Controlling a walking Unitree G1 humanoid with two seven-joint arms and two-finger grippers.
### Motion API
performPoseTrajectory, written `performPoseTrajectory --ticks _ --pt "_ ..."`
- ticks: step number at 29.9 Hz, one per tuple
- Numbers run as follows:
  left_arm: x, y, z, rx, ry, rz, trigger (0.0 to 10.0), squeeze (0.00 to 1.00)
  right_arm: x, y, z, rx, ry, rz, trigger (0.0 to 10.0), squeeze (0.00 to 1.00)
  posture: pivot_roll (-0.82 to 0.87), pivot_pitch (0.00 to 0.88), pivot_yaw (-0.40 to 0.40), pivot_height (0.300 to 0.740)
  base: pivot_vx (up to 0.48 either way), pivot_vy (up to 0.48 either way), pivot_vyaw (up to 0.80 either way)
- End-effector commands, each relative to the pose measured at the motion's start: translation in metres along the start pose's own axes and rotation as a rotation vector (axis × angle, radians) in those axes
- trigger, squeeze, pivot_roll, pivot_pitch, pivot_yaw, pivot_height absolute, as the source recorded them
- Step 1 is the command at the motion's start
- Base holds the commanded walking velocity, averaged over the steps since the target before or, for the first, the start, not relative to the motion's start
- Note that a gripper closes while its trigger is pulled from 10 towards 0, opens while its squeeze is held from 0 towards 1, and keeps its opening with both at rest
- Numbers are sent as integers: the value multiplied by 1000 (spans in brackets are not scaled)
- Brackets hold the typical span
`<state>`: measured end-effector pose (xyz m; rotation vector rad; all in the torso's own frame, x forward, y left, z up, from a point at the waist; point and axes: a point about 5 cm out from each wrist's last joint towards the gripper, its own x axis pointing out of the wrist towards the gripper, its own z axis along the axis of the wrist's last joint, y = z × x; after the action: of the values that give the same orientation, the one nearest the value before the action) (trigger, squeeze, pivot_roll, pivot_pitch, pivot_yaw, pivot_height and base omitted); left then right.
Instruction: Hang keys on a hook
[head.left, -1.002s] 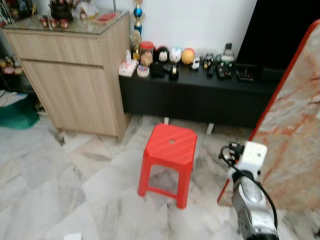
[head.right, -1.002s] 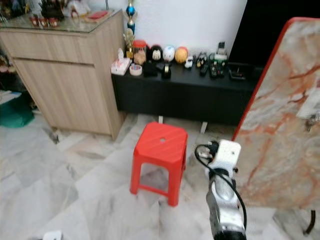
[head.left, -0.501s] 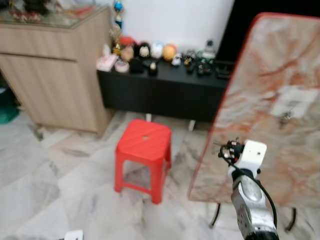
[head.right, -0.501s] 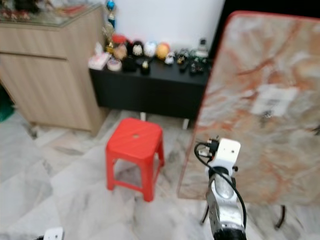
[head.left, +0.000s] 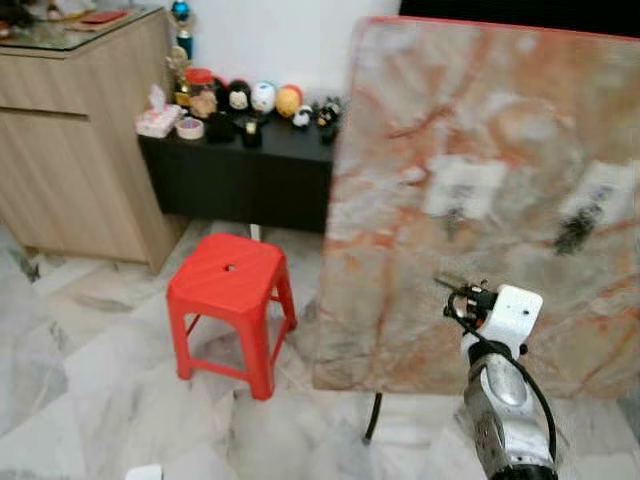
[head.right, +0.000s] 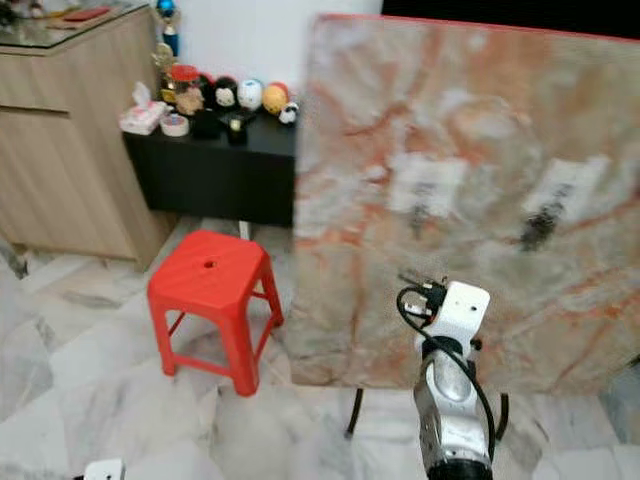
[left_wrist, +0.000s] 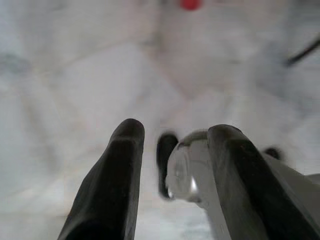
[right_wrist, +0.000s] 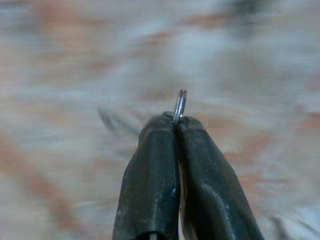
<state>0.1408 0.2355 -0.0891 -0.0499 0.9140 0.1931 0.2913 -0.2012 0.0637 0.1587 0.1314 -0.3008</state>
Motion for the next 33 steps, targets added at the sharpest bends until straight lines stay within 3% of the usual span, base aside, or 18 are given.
performPoseTrajectory --ticks 1,22,33 --pt "-1 3 -3 13 17 1 10000 0 2 1 4 6 -14 -5 10000 0 33 0 -58 735 0 -480 0" --pt "0 3 -1 5 19 13 10000 0 4 3 7 6 -25 -16 10000 0 30 0 -53 735 0 -465 0" --pt "-1 4 -3 -7 25 22 10000 0 5 6 6 11 -23 -13 10000 0 34 0 -53 735 0 0 0"
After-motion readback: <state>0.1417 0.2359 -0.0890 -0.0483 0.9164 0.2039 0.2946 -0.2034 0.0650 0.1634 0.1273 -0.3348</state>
